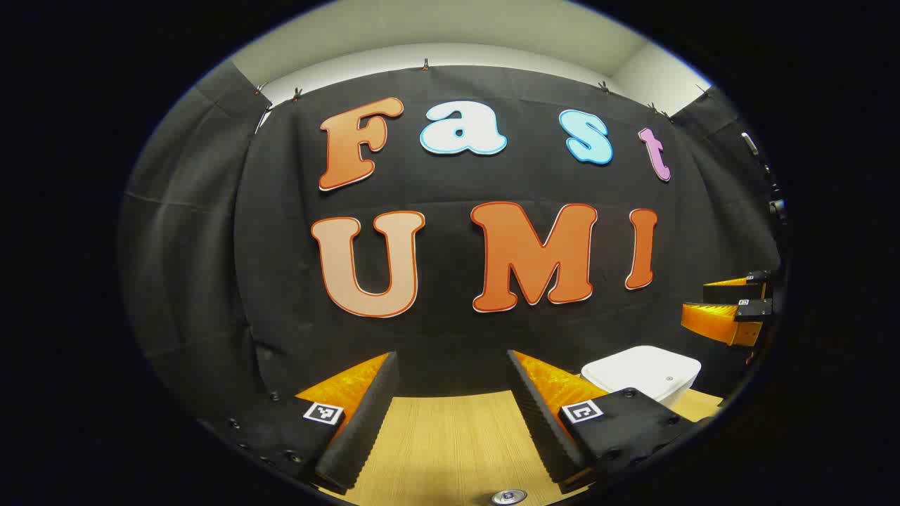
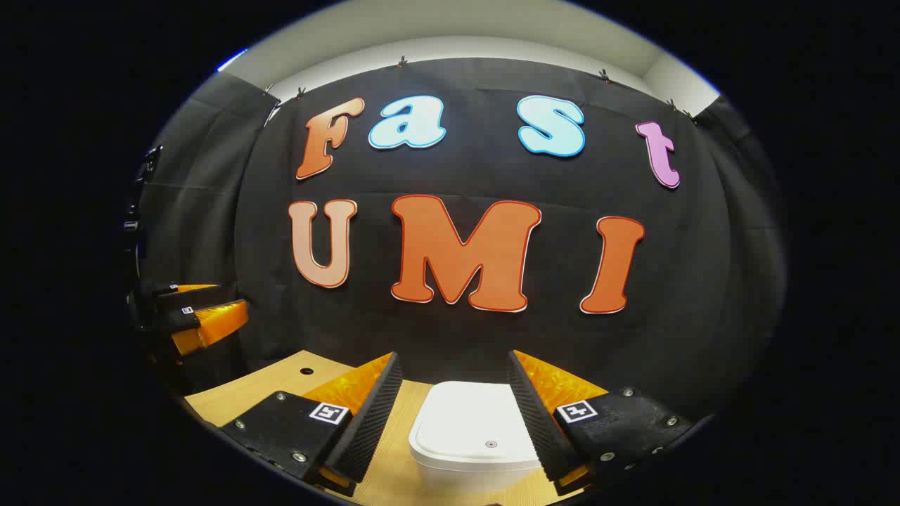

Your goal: Press the lid of the desktop garbage bin to open it, pick up the crumpled paper on the desktop and throw it into the bin, then pick up the pop can on the desktop and drop it into the bin, and finally close the garbage bin lid.

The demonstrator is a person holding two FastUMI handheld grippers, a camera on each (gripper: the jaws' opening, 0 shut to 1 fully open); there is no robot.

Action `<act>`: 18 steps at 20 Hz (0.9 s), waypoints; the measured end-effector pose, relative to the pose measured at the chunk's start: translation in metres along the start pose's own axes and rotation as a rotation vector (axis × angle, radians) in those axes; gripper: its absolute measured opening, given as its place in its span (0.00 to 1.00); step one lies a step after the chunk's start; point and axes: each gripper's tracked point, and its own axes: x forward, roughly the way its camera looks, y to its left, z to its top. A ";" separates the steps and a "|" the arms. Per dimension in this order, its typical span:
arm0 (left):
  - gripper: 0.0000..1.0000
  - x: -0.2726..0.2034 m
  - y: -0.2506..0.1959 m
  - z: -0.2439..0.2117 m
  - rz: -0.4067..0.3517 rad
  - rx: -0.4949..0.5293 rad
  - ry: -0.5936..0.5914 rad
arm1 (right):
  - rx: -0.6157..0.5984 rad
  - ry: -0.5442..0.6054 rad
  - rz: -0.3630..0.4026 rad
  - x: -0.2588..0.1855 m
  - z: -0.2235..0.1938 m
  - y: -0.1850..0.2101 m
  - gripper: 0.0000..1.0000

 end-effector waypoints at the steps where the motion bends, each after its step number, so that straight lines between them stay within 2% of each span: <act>1: 0.96 -0.001 0.000 -0.001 0.001 0.002 0.000 | 0.003 0.000 0.002 0.001 0.001 0.001 0.92; 18: 0.97 -0.007 0.009 0.000 0.041 0.006 0.000 | -0.013 0.017 0.000 0.008 0.000 -0.007 0.92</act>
